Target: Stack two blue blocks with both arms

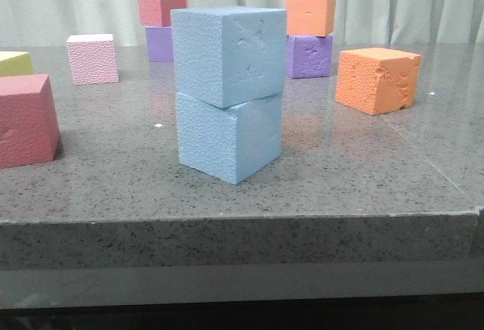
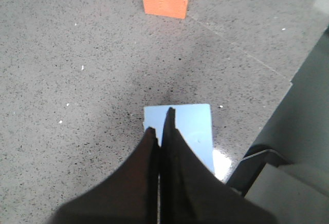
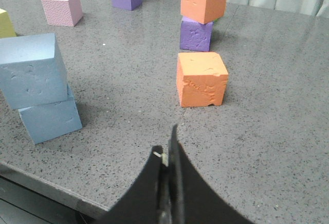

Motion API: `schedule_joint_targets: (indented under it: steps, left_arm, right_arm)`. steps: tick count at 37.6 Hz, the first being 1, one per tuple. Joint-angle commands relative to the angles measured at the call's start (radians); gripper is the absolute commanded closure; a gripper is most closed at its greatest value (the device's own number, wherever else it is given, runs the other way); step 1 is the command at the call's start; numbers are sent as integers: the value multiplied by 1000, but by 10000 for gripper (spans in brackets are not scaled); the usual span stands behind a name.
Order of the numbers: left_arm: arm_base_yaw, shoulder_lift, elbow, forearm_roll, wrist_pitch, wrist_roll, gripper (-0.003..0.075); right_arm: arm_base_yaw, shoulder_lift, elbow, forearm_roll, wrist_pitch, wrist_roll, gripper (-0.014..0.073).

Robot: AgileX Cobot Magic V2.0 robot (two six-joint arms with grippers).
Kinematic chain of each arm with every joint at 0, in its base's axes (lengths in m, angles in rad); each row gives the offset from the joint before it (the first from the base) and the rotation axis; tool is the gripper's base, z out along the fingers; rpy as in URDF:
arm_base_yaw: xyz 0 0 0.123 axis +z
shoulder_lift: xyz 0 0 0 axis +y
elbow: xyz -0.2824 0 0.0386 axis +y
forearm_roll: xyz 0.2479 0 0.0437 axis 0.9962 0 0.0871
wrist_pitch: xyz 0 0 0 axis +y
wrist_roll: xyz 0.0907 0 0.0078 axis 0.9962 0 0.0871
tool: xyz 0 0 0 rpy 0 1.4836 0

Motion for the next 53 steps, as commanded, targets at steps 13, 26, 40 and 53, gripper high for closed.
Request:
schedule_joint_targets:
  steps: [13,26,40,53]
  left_arm:
    - [-7,-509,546,-39,-501,0,741]
    - [-7,-970,928,-53,-620,0,741]
    - [-7,-1378,1107,-59,-734,-7,741]
    - [-7,-1403,1118,-59,-721,-7,741]
  right_arm:
    - [-5,8,-28,11,-71,0,662]
    - [-5,8,-28,11,-71,0,662]
    - [-5,8,-28,11,-71,0,662]
    - [-5,8,-28,11,-71,0,662]
